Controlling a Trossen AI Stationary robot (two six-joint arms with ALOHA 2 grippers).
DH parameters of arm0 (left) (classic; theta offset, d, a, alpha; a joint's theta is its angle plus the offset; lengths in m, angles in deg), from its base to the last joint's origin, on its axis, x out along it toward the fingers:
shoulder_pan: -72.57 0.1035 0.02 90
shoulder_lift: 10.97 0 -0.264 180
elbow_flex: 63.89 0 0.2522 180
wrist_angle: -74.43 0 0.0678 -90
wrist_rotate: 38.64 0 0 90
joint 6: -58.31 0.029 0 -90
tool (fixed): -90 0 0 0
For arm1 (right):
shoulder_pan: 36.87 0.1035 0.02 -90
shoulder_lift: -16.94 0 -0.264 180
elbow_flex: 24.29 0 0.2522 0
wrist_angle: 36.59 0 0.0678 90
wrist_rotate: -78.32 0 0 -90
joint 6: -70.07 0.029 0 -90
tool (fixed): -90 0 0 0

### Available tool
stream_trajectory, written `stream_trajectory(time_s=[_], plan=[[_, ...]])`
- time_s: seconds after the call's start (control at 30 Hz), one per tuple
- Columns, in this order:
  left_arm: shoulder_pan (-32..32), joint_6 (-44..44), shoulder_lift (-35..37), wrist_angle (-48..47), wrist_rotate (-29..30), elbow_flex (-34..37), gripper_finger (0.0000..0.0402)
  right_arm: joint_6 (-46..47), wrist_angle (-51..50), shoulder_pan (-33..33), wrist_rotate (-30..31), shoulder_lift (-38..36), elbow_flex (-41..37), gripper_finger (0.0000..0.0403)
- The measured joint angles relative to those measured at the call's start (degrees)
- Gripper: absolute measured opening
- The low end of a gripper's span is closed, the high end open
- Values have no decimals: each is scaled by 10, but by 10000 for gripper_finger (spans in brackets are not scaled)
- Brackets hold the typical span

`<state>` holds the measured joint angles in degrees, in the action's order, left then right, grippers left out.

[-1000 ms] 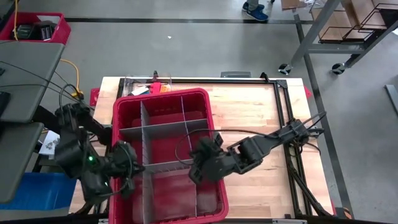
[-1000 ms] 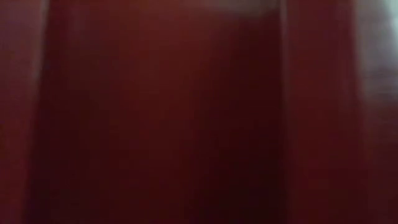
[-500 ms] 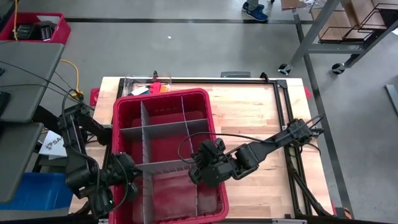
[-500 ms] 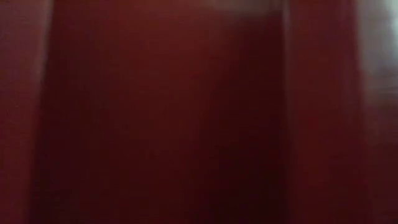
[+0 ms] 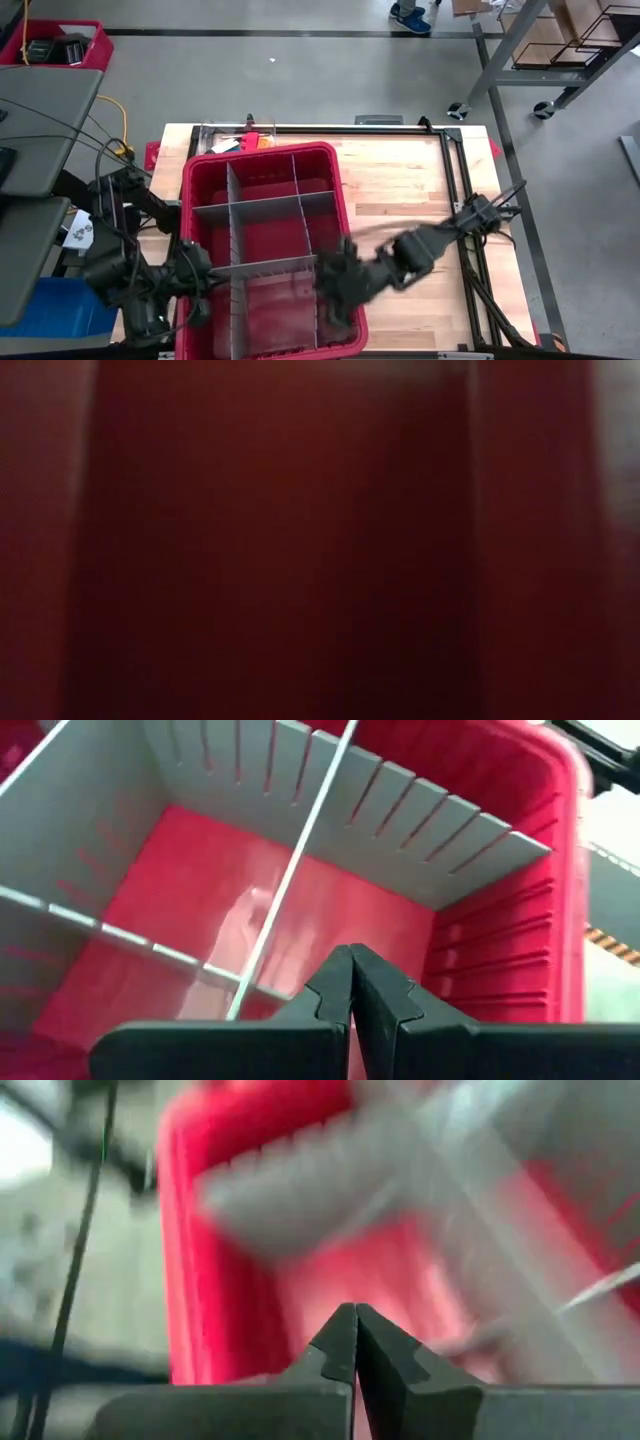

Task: Sort blocks
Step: Assemble the bin divider into the red bin

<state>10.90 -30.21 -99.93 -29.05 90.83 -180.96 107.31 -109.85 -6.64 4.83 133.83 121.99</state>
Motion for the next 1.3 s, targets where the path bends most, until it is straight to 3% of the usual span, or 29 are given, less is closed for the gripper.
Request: stream_trajectory(time_s=[0.1,0.3,0.57,1.03,1.3], plan=[[0,36,0,0,7,-23,0,2,-23,21,-40,3,-34,0],[4,53,0,-3,66,-38,0,65,-17,31,-11,5,-127,0],[14,63,0,-3,72,-38,0,73,79,10,4,4,-190,0],[14,83,0,-3,68,-39,0,49,140,-29,-27,23,-190,0],[16,122,1,-3,61,-39,0,36,69,-25,-27,15,-128,0]])
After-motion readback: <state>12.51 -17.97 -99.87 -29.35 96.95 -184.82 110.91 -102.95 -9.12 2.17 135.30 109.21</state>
